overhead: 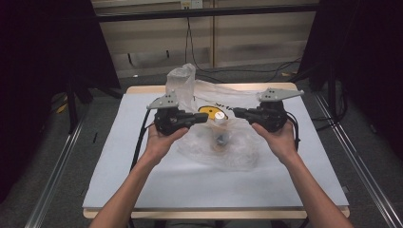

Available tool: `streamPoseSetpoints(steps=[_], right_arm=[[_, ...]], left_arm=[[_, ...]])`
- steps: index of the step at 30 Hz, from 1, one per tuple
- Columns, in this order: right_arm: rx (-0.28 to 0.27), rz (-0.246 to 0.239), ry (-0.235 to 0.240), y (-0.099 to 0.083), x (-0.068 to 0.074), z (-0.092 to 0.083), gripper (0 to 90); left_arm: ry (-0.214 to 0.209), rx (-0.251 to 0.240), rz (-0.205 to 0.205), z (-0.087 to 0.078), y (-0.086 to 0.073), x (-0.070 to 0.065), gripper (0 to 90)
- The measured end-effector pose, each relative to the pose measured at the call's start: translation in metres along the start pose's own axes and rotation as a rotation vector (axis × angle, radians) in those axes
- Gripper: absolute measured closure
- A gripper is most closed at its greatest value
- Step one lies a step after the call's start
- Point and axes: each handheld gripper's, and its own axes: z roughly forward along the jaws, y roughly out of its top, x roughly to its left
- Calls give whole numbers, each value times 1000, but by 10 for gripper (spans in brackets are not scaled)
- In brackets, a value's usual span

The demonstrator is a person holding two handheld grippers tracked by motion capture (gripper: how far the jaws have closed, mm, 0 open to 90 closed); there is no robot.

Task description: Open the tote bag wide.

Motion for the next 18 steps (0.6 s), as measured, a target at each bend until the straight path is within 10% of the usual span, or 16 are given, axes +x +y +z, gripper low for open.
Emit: streamPoseSetpoints(steps=[3, 8, 18], right_arm=[[13, -7, -19, 9, -5, 8, 900], [45, 14, -54, 8, -22, 22, 900], [160, 85, -57, -41, -42, 53, 900]], left_arm=[[4, 8, 13, 9, 19, 7, 900], [137, 104, -14, 25, 20, 46, 900], [158, 356, -139, 68, -46, 82, 900]])
